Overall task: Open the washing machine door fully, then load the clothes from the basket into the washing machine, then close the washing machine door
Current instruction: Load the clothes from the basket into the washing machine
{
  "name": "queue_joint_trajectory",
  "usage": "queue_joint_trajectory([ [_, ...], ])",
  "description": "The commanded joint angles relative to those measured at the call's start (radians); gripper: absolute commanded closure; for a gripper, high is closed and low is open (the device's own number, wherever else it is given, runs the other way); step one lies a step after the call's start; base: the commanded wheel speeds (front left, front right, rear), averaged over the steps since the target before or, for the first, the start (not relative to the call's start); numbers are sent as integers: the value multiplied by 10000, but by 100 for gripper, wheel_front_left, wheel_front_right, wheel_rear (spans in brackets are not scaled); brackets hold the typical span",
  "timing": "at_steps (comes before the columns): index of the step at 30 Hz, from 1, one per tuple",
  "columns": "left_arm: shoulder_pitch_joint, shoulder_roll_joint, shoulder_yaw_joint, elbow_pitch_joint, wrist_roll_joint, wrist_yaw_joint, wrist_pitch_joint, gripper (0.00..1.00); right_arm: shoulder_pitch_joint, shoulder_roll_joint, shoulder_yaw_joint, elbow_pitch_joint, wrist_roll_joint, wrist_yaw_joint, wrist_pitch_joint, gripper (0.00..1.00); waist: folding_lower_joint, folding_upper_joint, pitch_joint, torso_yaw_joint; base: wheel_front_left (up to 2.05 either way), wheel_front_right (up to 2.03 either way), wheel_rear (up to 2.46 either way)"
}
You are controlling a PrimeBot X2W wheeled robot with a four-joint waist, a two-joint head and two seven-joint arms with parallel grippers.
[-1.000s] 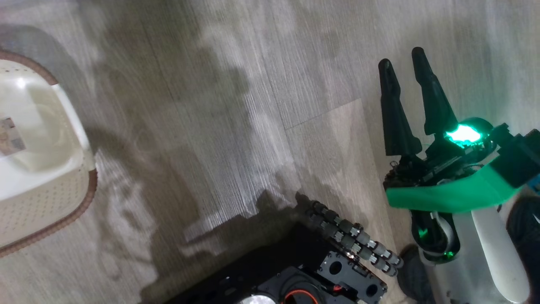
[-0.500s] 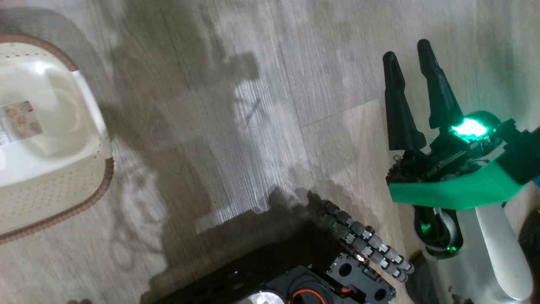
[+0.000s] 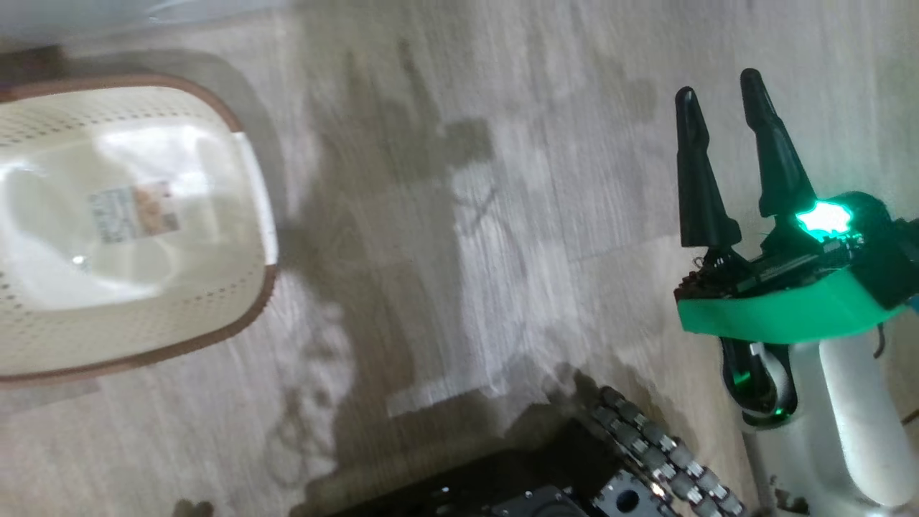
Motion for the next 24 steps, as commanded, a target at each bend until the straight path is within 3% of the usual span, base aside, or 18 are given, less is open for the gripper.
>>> queue_joint_trajectory([
  [1,527,355,369,-738,-50,158,-112,0,290,-37,90,-210,-188,0,-65,0,1,-1,-531,528,0,0,0],
  [9,4919,-872,605,-5015,312,1671,-275,0,362,-37,-322,200,-846,0,-65,0,1,-1,-1497,1320,0,0,0],
  [14,7113,-1524,369,-6871,724,2404,-284,0,451,-37,-498,492,-1197,0,-65,0,1,-1,-2063,1662,0,0,0],
  [21,8604,-2087,-201,-7440,1044,2662,-288,0,788,-37,-718,960,-1603,0,-65,0,1,-1,-2986,2027,0,0,0],
  [24,9015,-2359,-469,-7388,1046,2579,-289,0,1047,-37,-811,1127,-1698,0,-65,0,1,-1,-3396,2136,0,0,0],
])
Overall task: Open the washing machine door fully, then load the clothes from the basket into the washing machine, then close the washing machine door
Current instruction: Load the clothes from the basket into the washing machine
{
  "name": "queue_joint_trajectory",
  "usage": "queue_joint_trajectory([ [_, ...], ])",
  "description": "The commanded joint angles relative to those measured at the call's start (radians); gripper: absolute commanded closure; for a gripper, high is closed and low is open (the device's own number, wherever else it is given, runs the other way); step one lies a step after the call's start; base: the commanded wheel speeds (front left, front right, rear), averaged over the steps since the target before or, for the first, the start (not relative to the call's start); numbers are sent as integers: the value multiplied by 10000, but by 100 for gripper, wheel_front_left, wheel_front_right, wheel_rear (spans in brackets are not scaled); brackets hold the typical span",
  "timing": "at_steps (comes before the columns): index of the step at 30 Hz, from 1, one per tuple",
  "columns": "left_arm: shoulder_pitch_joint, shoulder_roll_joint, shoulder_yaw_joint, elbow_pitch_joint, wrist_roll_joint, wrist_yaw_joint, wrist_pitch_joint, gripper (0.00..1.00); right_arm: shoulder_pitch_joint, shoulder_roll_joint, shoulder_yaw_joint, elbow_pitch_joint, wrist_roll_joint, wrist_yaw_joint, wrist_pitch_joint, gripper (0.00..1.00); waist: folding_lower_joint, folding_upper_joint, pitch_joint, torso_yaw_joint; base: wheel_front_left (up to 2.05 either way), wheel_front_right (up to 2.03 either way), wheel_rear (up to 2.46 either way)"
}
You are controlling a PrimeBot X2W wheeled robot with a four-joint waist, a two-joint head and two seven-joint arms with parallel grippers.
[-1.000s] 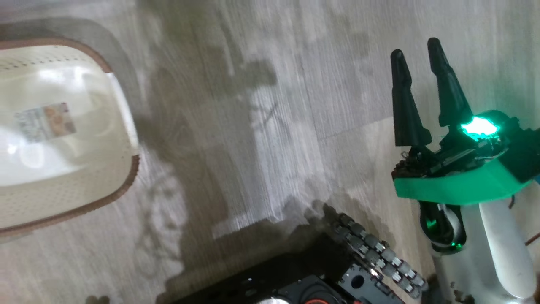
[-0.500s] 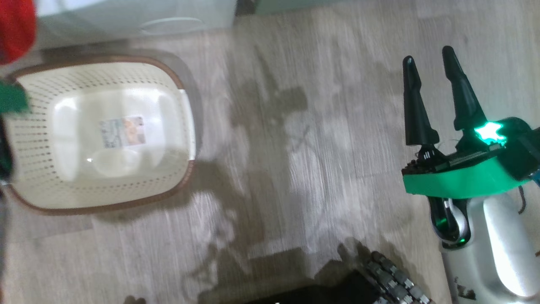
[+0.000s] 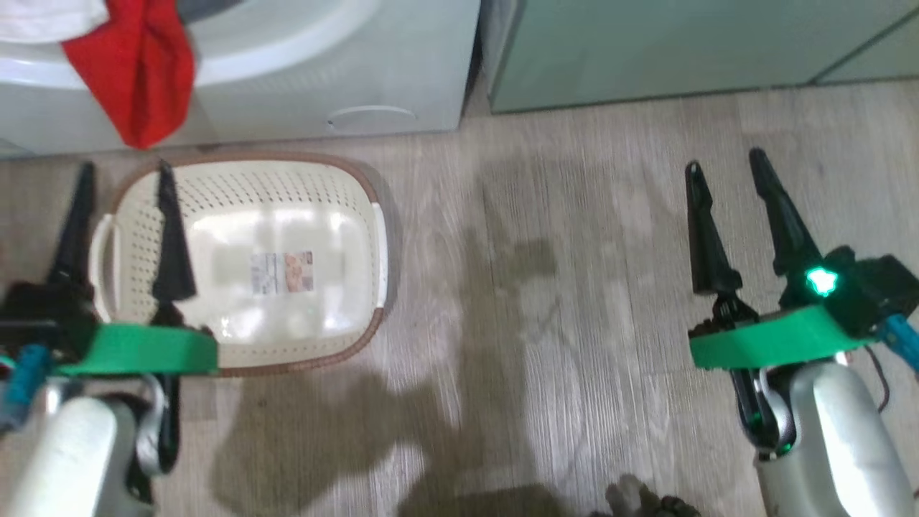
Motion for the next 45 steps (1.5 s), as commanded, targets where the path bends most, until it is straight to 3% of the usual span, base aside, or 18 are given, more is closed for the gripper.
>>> queue_joint_trajectory([
  [1,-17,179,333,-241,71,-2,-47,0,216,-29,147,-246,-90,0,-65,0,1,-1,-333,160,0,0,0],
  [12,496,-108,8,275,46,-186,-48,0,793,-29,32,53,-236,0,-63,0,1,-1,-1002,318,0,0,0],
  [35,195,-178,72,660,-13,-419,-26,0,723,-29,69,-157,-250,0,-30,0,1,-1,-773,352,0,0,0],
  [41,-928,60,150,1230,-266,-755,479,0,526,-29,157,-482,-227,0,-24,0,1,-1,-30,292,0,0,0],
  [45,-2349,439,261,2644,-538,-1226,1158,0,266,-29,382,-648,-138,0,-32,0,1,-1,715,57,0,0,0],
])
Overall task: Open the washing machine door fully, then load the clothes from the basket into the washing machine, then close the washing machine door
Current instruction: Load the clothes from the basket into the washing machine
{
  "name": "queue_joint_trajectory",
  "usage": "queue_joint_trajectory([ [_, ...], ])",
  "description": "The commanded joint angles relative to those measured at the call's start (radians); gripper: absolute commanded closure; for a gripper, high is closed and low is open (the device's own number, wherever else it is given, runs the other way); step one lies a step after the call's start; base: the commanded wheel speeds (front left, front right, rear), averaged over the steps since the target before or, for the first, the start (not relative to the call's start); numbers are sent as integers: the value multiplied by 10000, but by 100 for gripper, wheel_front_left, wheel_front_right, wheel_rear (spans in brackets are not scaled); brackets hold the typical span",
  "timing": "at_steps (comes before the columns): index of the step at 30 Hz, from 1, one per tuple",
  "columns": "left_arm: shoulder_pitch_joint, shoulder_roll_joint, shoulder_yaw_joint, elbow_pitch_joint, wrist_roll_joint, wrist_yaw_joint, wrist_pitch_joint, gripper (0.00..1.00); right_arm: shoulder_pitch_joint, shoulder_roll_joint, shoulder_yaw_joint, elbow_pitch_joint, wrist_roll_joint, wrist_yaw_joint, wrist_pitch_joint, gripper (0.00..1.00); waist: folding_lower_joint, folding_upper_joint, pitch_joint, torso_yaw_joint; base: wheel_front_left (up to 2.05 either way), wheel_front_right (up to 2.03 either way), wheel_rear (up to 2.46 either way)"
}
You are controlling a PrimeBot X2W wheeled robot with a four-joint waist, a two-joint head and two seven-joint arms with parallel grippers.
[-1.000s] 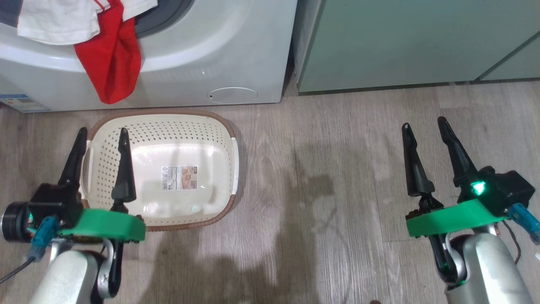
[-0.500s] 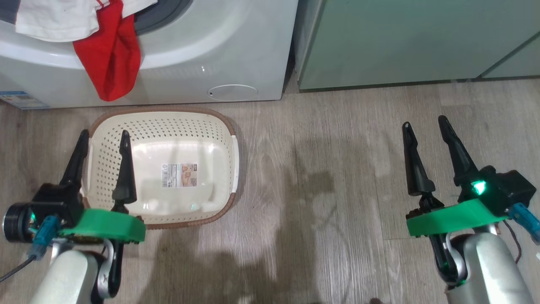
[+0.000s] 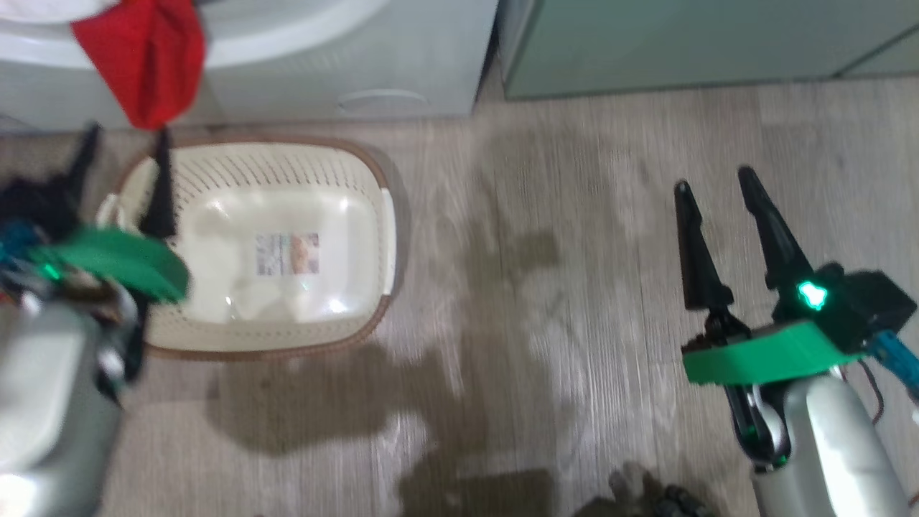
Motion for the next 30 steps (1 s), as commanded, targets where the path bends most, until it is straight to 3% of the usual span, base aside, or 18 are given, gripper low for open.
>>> queue_joint_trajectory([
  [1,-480,505,520,141,-134,-115,118,0,-250,-29,299,-381,43,0,-36,0,-1,0,556,-263,0,0,0],
  [12,-3453,1658,904,4399,-619,-1356,619,0,-847,-29,582,-554,573,0,-61,0,-1,0,1923,-1263,0,0,0],
  [22,-5029,2375,892,6266,-362,-1413,481,0,-1045,-29,756,-683,913,0,-63,0,-1,0,2421,-1692,0,0,0],
  [23,-5137,2412,857,6365,-321,-1409,471,39,-1055,-29,755,-688,937,0,-63,0,-1,0,2434,-1707,0,0,0],
  [24,-5228,2425,835,6436,-307,-1426,443,59,-1063,-29,749,-690,968,0,-63,0,-1,0,2434,-1716,0,0,0],
  [25,-5288,2431,802,6505,-296,-1452,457,59,-1063,-29,740,-687,993,0,-63,0,-1,0,2419,-1712,0,0,0],
  [26,-5344,2448,764,6539,-282,-1493,465,100,-1057,-29,725,-686,1028,0,-63,0,-1,0,2400,-1701,0,0,0],
  [30,-5453,2603,595,6226,-144,-1586,443,100,-995,-29,641,-683,1145,0,-64,0,-1,0,2262,-1574,0,0,0],
])
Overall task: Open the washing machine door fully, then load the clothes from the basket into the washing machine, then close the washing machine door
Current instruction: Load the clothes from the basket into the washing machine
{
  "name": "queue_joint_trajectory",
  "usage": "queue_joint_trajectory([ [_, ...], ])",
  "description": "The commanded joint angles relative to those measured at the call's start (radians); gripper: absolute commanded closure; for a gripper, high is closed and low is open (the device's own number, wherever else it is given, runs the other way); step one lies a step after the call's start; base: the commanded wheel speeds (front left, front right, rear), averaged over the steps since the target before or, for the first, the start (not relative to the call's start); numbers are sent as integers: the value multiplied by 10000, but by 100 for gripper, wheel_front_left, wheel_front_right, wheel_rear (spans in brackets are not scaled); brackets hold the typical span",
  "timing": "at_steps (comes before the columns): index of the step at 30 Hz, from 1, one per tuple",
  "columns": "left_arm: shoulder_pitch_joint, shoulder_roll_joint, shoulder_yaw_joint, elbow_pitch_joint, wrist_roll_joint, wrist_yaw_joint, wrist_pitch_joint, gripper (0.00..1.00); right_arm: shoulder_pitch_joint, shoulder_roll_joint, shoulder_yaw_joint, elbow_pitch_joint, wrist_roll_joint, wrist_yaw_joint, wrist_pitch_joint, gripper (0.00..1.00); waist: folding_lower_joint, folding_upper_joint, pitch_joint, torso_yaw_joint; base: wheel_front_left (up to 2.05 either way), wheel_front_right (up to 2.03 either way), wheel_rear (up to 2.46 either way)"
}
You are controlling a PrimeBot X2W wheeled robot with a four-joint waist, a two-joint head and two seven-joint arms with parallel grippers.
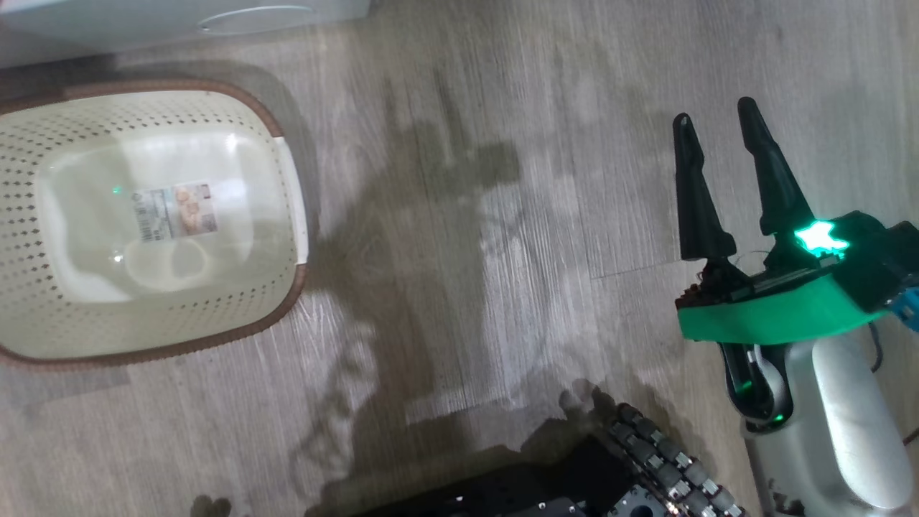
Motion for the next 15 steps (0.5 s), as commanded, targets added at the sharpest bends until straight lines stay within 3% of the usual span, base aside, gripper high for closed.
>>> queue_joint_trajectory([
  [1,-177,795,203,-557,92,-75,56,100,178,-29,115,-316,110,0,-64,0,0,0,-116,122,0,0,0],
  [7,-34,1328,119,-2282,6,-284,1090,100,248,-29,47,-381,236,0,-64,0,0,0,-265,369,0,0,0],
  [12,-223,2286,282,-4500,-239,-346,2909,100,80,-29,263,-439,423,0,-64,0,0,0,-83,246,0,0,0],
  [15,-842,2938,421,-5562,-363,-294,4246,100,-89,-29,551,-528,780,0,-64,0,0,0,241,-210,0,0,0],
])
